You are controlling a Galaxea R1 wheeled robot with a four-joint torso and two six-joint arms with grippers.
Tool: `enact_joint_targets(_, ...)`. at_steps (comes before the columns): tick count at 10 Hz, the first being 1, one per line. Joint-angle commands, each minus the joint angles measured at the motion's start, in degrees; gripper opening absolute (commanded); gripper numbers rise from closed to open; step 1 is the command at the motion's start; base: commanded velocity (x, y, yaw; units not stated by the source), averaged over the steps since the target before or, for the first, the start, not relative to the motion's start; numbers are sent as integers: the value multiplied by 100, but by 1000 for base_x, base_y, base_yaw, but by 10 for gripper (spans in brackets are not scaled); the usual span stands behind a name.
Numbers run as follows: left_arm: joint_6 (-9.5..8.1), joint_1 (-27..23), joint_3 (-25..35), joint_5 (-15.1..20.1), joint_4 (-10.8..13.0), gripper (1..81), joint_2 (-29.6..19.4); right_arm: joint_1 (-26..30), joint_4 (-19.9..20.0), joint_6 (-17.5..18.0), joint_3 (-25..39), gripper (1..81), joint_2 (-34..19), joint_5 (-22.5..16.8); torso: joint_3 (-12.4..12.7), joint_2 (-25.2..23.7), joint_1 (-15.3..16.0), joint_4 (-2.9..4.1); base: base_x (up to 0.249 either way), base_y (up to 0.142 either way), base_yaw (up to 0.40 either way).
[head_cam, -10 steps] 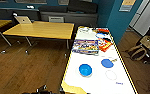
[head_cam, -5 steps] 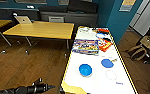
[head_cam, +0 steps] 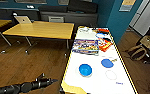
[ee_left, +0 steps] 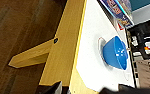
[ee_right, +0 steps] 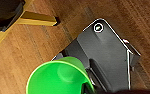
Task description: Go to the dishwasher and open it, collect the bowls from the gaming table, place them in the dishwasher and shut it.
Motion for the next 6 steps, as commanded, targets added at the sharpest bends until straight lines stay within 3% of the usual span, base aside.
enact_joint_targets(1, -40, -957, 47, 441, -64, 811, 40, 258, -114, -1, 110, 10, -273, -275, 0, 0, 0, 0, 0, 0, 0)
enact_joint_targets(6, -40, -1256, -444, 696, -47, 811, 849, 258, -114, -1, 84, 10, -238, -275, 0, 2, 5, 0, 0, 0, 0)
